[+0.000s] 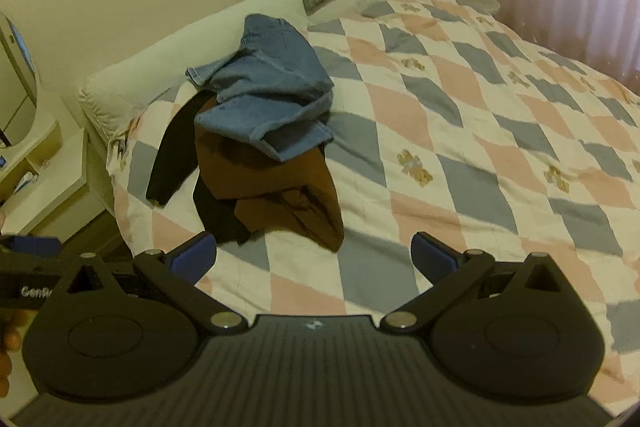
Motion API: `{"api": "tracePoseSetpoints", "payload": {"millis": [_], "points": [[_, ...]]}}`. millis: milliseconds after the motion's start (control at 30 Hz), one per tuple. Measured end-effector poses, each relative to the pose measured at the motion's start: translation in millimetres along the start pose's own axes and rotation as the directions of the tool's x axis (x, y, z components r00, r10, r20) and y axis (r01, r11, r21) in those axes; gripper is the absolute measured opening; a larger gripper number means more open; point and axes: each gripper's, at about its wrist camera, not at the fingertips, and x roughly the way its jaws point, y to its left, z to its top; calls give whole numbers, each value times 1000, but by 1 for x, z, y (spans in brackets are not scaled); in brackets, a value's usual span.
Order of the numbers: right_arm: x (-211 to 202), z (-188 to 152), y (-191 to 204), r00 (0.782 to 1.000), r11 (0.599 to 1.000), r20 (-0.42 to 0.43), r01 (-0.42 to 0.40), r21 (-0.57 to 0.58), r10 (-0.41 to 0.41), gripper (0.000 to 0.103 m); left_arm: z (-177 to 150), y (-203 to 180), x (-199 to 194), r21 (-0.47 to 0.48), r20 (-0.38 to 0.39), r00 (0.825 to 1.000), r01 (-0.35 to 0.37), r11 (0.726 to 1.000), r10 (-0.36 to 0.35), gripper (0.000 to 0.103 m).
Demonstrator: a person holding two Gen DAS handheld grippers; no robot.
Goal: Fold clothes
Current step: 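Grasp the blue jeans waistband with the left gripper while the right gripper grasps the jeans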
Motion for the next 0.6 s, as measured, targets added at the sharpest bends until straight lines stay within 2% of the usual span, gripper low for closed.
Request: {"api": "tracePoseSetpoints", "payload": {"millis": [100,267,433,600], "points": [[8,10,-11,1000,1000,-7,-23,21,23,103,1,-3,3,-14,-7,1000,-7,1000,7,103],[38,28,-21,997,996,-39,-69,57,71,102,17,4,5,-1,62,998,-25,1000,25,102],[77,40,-32,988,975,-67,-124,183,138,102,47,20,34,8,82,996,-29,1000,28,102],[121,50,-46,987,934,-64,-117,338,147,102,96,24,83,146,83,996,5,989,-17,102]]}}
